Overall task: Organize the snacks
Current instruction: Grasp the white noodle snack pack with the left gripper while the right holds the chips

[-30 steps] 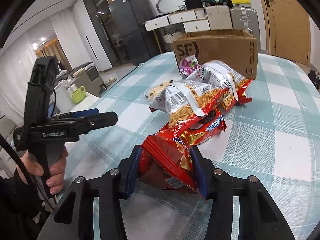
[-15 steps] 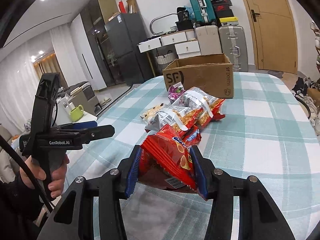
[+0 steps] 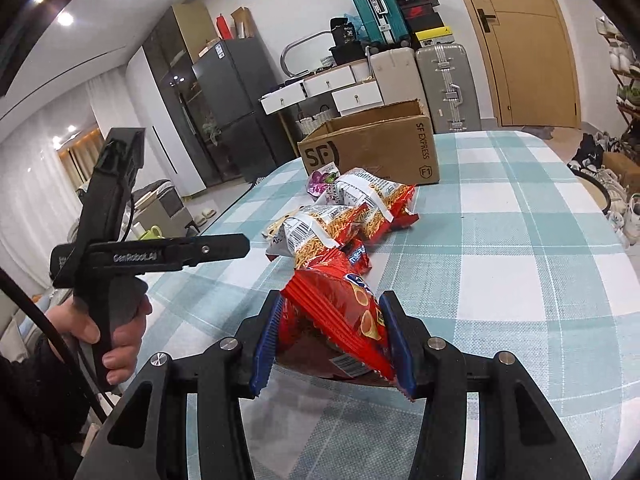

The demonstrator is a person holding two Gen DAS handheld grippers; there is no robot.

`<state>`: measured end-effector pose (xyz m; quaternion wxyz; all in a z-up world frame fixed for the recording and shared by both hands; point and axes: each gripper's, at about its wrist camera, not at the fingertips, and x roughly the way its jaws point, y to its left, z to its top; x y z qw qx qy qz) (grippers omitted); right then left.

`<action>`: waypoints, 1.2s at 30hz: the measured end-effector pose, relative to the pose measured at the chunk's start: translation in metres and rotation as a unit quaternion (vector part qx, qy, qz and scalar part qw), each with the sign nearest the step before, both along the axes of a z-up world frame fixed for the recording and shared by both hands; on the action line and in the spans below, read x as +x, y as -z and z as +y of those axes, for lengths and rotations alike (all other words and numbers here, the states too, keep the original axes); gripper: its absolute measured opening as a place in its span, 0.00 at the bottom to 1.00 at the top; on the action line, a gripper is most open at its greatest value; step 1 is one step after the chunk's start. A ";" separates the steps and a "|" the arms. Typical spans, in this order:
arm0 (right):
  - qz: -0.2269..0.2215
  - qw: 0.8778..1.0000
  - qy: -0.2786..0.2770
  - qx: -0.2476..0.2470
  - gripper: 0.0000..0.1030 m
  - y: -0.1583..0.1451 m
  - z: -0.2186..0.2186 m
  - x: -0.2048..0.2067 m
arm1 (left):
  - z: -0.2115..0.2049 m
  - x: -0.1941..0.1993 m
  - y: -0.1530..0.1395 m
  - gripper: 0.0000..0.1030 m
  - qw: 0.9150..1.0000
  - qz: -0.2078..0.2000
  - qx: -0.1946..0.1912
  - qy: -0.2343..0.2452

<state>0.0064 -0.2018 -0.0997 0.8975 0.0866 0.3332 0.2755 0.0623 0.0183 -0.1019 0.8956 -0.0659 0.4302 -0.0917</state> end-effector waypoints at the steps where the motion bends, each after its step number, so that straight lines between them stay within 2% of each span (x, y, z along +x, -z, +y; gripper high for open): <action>1: 0.000 1.000 0.000 0.001 0.48 0.000 -0.002 0.000 | -0.003 0.004 0.001 0.99 1.000 0.003 0.000 0.001; 7: 0.023 1.000 0.013 0.014 0.48 0.009 -0.012 0.013 | -0.021 0.029 0.008 0.99 1.000 0.011 -0.001 0.025; 13: 0.029 0.999 0.007 0.019 0.48 0.013 -0.013 0.026 | -0.028 0.054 0.016 0.99 0.999 0.032 -0.018 0.028; 18: 0.045 0.999 0.004 0.030 0.48 0.019 -0.015 0.037 | -0.036 0.072 0.025 0.99 0.998 0.044 -0.017 0.036; 25: 0.056 0.998 0.000 0.043 0.48 0.024 -0.017 0.041 | -0.041 0.082 0.035 0.98 0.997 0.053 -0.029 0.039; 29: 0.059 0.997 0.001 0.044 0.48 0.025 -0.017 0.042 | -0.040 0.082 0.037 0.86 0.996 0.052 -0.046 0.049; 32: 0.057 0.998 0.004 0.041 0.48 0.025 -0.015 0.042 | -0.040 0.080 0.037 0.69 0.994 0.056 -0.069 0.057; 36: 0.059 0.997 0.008 0.046 0.48 0.024 -0.015 0.039 | -0.047 0.074 0.033 0.65 0.996 0.043 -0.049 0.059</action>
